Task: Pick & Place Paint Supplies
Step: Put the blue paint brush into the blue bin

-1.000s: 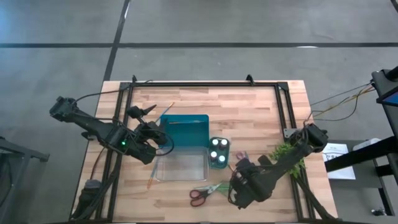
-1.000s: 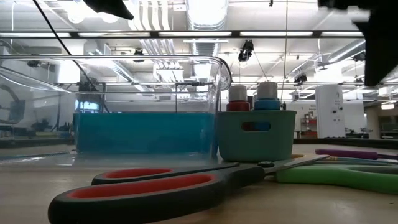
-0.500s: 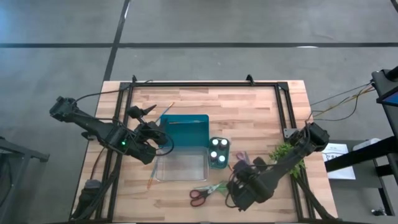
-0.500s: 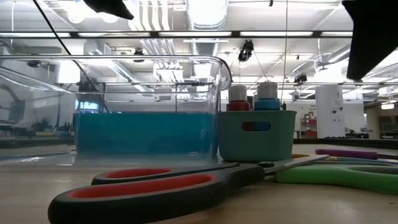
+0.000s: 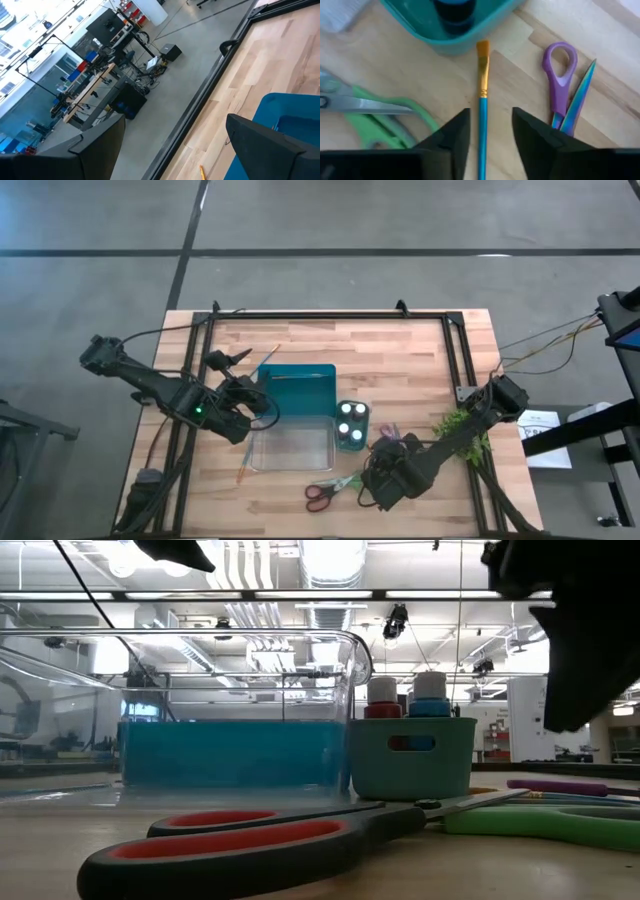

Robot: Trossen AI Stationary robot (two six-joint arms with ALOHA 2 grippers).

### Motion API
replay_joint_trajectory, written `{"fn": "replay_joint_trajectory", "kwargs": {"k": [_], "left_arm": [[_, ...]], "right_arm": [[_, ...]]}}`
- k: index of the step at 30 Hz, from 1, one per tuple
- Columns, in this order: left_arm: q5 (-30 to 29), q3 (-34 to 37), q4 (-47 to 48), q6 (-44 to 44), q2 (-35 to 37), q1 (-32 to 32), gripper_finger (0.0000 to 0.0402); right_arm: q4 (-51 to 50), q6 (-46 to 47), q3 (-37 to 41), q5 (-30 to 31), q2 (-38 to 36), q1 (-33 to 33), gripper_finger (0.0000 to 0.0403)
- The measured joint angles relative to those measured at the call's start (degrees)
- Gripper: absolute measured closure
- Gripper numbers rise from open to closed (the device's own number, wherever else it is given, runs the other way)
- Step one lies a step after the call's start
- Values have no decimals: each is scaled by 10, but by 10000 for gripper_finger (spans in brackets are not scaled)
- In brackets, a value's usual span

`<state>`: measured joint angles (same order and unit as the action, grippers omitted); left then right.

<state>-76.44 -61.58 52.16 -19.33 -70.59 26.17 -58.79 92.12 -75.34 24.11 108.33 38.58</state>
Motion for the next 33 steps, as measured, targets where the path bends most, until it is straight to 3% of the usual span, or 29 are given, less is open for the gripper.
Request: {"fn": "replay_joint_trajectory", "kwargs": {"k": [6,29,33], "left_arm": [[0,0,0,0,0,0,48],[0,0,-2,0,0,0,48],[0,0,-2,0,0,0,48]], "right_arm": [[65,-23,37,1,-1,-12,231],[217,-36,150,17,-5,-35,231],[228,-43,156,21,-4,-40,249]]}}
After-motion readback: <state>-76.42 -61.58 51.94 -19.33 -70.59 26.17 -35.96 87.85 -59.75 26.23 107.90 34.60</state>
